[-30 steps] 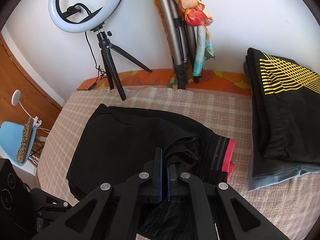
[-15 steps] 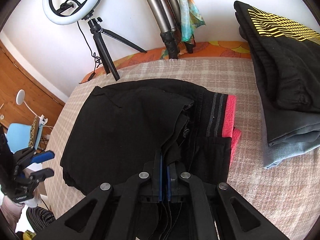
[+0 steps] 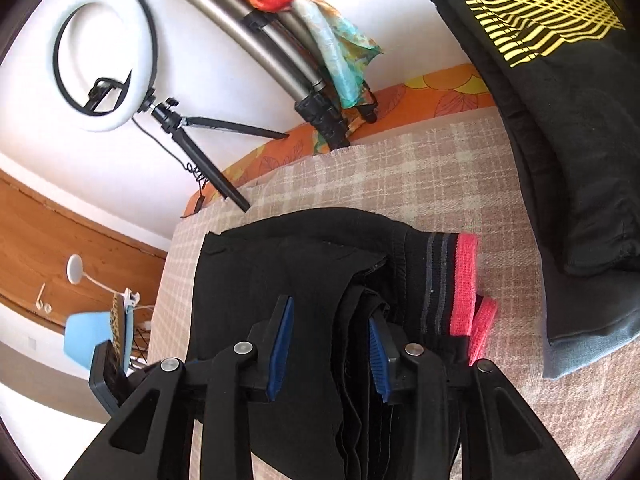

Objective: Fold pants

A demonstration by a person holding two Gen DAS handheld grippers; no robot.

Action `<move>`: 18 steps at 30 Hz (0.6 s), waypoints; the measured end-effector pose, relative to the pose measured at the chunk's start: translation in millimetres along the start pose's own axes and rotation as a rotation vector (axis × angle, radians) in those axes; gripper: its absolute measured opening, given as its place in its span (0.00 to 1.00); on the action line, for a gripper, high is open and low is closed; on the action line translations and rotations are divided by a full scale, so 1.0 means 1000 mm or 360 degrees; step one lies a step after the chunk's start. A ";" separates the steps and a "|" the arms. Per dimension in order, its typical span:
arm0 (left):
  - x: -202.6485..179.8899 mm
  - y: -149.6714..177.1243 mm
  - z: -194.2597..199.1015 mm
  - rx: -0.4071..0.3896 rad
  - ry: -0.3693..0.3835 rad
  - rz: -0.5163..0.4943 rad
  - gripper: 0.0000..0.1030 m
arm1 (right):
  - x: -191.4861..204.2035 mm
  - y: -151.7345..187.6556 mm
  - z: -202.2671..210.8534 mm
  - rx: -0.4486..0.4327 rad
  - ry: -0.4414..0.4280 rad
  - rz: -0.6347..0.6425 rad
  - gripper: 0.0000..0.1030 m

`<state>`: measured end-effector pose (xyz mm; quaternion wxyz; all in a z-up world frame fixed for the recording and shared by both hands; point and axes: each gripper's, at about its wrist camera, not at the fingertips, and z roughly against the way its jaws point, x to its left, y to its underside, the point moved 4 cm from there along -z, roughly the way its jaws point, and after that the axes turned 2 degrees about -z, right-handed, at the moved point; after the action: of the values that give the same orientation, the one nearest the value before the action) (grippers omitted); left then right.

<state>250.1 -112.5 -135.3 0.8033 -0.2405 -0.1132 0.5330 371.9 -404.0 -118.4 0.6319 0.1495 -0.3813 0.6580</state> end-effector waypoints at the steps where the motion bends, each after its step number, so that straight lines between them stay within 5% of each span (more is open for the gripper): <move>1: 0.000 0.000 0.000 -0.0002 0.0003 -0.0001 0.32 | 0.000 -0.002 -0.002 -0.0015 -0.0006 -0.0021 0.29; 5: 0.001 0.000 0.001 -0.0005 0.0025 -0.0001 0.32 | 0.027 0.004 0.006 -0.0181 0.0186 0.0253 0.06; 9: 0.001 0.002 0.004 -0.0011 0.0053 0.0005 0.32 | 0.075 0.030 0.026 -0.0396 0.0423 0.0787 0.02; 18: 0.018 0.001 0.022 -0.0035 0.0119 0.0167 0.33 | 0.028 0.020 -0.003 -0.0223 0.0682 0.0729 0.02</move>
<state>247.2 -89.8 -118.7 0.7752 -0.2748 -0.0761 0.5637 349.8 -379.9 -108.0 0.5420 -0.1259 -0.3077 0.7718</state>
